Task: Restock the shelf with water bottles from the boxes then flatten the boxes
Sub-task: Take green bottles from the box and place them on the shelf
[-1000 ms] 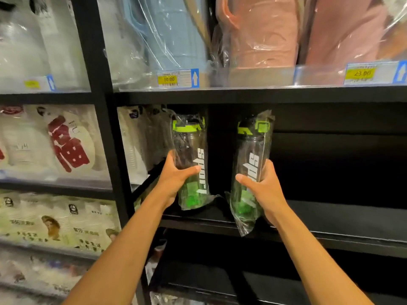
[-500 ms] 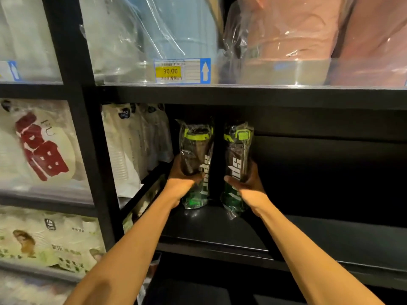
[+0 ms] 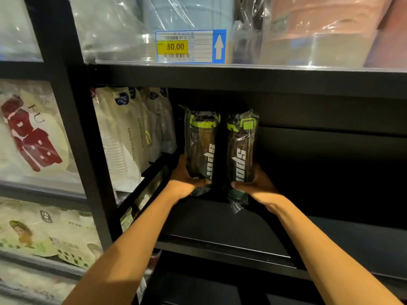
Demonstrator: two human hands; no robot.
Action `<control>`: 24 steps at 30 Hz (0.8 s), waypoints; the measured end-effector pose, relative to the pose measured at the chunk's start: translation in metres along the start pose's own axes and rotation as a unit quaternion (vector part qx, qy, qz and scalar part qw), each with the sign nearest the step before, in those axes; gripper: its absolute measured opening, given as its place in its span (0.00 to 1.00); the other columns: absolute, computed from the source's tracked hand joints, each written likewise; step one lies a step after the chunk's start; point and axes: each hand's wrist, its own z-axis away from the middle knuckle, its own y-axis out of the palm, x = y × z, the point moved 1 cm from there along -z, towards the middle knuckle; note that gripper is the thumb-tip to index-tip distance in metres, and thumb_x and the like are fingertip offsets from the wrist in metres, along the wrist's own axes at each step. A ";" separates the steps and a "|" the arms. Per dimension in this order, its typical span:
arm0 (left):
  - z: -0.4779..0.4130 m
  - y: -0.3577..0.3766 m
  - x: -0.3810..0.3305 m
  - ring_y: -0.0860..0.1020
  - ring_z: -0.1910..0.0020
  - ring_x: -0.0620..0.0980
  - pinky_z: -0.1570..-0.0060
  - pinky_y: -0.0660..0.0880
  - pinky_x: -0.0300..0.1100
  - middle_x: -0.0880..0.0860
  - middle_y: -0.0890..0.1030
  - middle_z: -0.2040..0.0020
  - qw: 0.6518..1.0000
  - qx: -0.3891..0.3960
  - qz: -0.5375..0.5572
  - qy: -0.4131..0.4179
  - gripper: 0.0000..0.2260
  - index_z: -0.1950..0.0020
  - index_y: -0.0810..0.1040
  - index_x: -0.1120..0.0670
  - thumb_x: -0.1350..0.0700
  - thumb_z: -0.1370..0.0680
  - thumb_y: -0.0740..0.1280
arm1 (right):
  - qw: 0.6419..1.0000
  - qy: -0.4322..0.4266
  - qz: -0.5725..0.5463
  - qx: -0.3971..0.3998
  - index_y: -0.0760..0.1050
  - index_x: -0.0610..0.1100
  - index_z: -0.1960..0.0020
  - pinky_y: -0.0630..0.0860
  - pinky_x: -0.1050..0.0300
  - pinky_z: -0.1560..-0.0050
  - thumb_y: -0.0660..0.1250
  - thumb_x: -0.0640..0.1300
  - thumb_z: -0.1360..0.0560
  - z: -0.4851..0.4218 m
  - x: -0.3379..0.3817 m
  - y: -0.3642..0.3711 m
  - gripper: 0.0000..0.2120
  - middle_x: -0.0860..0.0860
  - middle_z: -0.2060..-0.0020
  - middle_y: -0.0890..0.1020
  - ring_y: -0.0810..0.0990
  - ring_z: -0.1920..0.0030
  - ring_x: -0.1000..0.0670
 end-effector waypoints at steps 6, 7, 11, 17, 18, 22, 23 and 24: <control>-0.017 0.007 0.003 0.74 0.31 0.51 0.36 0.72 0.42 0.50 0.75 0.31 0.999 -0.038 -0.020 -0.001 0.47 0.20 0.60 0.50 0.58 0.33 0.83 | 1.000 -0.014 -0.011 -0.008 0.70 0.51 0.26 0.80 0.55 0.39 0.83 0.48 0.33 -0.018 0.001 0.006 0.39 0.56 0.39 0.83 0.82 0.40 0.55; -0.018 0.008 0.003 0.74 0.32 0.51 0.37 0.71 0.41 0.51 0.75 0.31 0.999 -0.039 -0.021 0.001 0.46 0.21 0.61 0.50 0.58 0.32 0.83 | 1.000 -0.012 -0.018 -0.011 0.71 0.50 0.26 0.80 0.56 0.40 0.83 0.47 0.32 -0.021 0.000 0.007 0.38 0.56 0.39 0.83 0.82 0.41 0.58; -0.022 0.010 0.007 0.72 0.32 0.47 0.37 0.68 0.39 0.52 0.74 0.28 0.999 -0.040 -0.020 0.001 0.47 0.20 0.59 0.51 0.58 0.31 0.83 | 0.999 -0.006 -0.039 -0.029 0.71 0.50 0.27 0.80 0.63 0.45 0.82 0.45 0.31 -0.028 -0.005 0.013 0.36 0.57 0.41 0.83 0.82 0.43 0.61; -0.025 0.012 0.012 0.69 0.26 0.52 0.34 0.67 0.40 0.53 0.70 0.25 0.999 -0.034 -0.016 0.004 0.48 0.19 0.54 0.51 0.57 0.29 0.81 | 0.998 -0.013 -0.047 -0.048 0.70 0.49 0.29 0.79 0.69 0.49 0.81 0.43 0.29 -0.032 -0.010 0.019 0.32 0.59 0.43 0.82 0.81 0.44 0.62; -0.026 0.012 0.013 0.69 0.26 0.51 0.34 0.67 0.39 0.52 0.70 0.26 0.999 -0.033 -0.016 0.008 0.47 0.19 0.54 0.51 0.57 0.29 0.81 | 0.998 -0.014 -0.047 -0.048 0.70 0.50 0.29 0.79 0.69 0.48 0.81 0.42 0.29 -0.033 -0.010 0.020 0.32 0.59 0.44 0.82 0.81 0.45 0.63; -0.030 0.011 0.018 0.67 0.26 0.47 0.30 0.64 0.40 0.49 0.68 0.24 0.999 -0.029 -0.029 0.029 0.46 0.18 0.56 0.50 0.56 0.28 0.81 | 0.998 -0.012 -0.046 -0.034 0.70 0.49 0.27 0.78 0.70 0.48 0.81 0.44 0.28 -0.036 -0.013 0.020 0.34 0.59 0.42 0.82 0.81 0.44 0.64; -0.030 0.011 0.019 0.66 0.26 0.46 0.30 0.64 0.41 0.50 0.68 0.23 0.998 -0.030 -0.033 0.033 0.46 0.18 0.56 0.50 0.56 0.28 0.81 | 0.998 -0.010 -0.045 -0.032 0.70 0.49 0.27 0.78 0.70 0.48 0.81 0.45 0.28 -0.036 -0.013 0.020 0.34 0.58 0.41 0.82 0.81 0.43 0.63; -0.031 0.011 0.019 0.66 0.26 0.45 0.29 0.64 0.41 0.49 0.68 0.23 0.998 -0.031 -0.035 0.036 0.46 0.18 0.57 0.50 0.55 0.28 0.81 | 0.999 -0.009 -0.041 -0.031 0.70 0.48 0.26 0.78 0.68 0.46 0.80 0.46 0.28 -0.036 -0.014 0.020 0.34 0.58 0.40 0.82 0.81 0.42 0.62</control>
